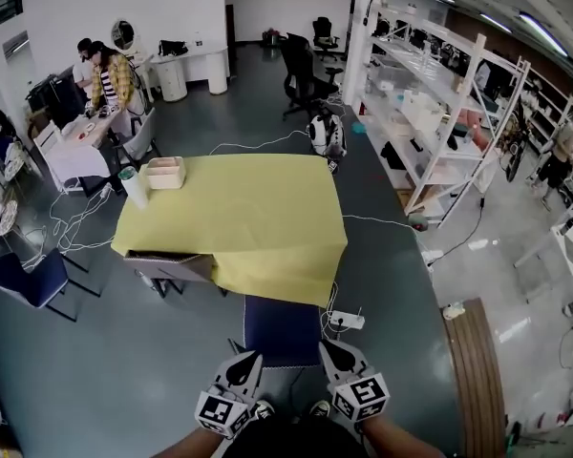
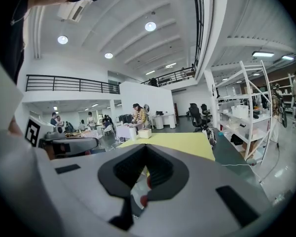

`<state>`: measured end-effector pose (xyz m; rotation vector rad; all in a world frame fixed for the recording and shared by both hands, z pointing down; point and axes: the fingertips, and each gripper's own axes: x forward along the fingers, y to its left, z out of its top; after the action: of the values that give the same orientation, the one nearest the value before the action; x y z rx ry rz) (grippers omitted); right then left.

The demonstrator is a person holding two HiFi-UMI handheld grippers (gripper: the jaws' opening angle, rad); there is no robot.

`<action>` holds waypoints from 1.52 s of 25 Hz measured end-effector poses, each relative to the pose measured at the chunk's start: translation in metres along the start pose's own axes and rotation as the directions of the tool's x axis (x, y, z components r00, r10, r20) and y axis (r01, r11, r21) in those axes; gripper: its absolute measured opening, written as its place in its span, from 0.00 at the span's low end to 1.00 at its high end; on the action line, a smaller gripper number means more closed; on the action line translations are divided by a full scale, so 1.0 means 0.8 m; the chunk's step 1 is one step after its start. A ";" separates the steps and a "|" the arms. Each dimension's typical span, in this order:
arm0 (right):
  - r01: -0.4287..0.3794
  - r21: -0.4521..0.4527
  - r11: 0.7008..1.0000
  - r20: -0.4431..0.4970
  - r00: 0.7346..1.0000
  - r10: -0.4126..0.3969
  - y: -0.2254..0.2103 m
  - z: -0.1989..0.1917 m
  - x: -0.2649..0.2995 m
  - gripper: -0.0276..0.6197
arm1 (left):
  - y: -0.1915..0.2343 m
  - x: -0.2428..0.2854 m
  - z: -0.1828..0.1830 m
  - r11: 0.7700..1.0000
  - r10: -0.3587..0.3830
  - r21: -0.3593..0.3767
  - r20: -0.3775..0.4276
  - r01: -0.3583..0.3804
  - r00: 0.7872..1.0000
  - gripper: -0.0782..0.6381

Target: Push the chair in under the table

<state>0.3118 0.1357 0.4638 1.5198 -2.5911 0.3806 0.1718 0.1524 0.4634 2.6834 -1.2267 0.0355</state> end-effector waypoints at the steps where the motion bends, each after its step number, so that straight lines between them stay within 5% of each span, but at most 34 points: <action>1: 0.002 -0.002 1.000 -0.002 1.000 -0.002 0.006 -0.003 0.004 0.06 | 0.009 -0.004 -0.006 1.000 -0.007 -0.001 -0.007 0.007 1.000 0.12; 11: -0.021 -0.071 0.997 -0.151 0.988 0.010 0.035 -0.066 0.033 0.06 | 0.065 -0.025 -0.058 0.998 -0.025 -0.057 -0.132 0.018 0.991 0.12; 20: -0.110 -0.179 0.978 -0.366 0.930 0.038 -0.011 -0.165 0.061 0.06 | 0.074 0.012 -0.131 0.996 -0.006 0.079 -0.277 0.029 0.961 0.12; 27: -0.261 -0.292 0.920 -0.543 0.837 0.065 -0.045 -0.229 0.068 0.07 | 0.066 0.040 -0.202 0.969 0.025 0.230 -0.468 0.094 0.883 0.14; 32: -0.425 -0.284 0.859 -0.641 0.751 0.160 -0.043 -0.270 0.075 0.28 | 0.057 0.052 -0.251 0.939 0.006 0.278 -0.604 0.204 0.797 0.31; 38: -0.579 -0.269 0.769 -0.734 0.641 0.226 -0.049 -0.320 0.070 0.36 | 0.045 0.056 -0.309 0.887 0.031 0.337 -0.727 0.316 0.686 0.43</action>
<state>0.3111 0.1400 0.7286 0.4465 -2.1548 0.2173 0.1883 0.1413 0.7160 2.6166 -0.7842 1.3665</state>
